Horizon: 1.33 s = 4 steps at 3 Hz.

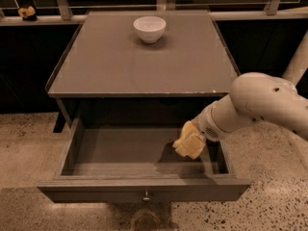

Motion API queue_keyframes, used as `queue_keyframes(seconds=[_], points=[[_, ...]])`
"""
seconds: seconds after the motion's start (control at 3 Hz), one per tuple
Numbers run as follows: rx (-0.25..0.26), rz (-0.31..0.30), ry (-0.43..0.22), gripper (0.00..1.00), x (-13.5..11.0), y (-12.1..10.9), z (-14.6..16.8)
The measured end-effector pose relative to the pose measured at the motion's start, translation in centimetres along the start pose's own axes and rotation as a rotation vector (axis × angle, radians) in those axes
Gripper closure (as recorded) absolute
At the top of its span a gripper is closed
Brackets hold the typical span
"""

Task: Place sponge into top drawer

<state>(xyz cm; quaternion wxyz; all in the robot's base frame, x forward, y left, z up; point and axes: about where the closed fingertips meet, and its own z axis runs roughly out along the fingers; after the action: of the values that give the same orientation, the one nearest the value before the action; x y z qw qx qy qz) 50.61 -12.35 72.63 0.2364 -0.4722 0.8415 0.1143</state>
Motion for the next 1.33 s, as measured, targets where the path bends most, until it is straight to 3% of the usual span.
queue_keyframes(seconds=[1.0, 1.33], points=[[0.193, 0.071, 0.067, 1.0, 3.8, -1.4, 7.9], [0.192, 0.07, 0.067, 1.0, 3.8, -1.4, 7.9]])
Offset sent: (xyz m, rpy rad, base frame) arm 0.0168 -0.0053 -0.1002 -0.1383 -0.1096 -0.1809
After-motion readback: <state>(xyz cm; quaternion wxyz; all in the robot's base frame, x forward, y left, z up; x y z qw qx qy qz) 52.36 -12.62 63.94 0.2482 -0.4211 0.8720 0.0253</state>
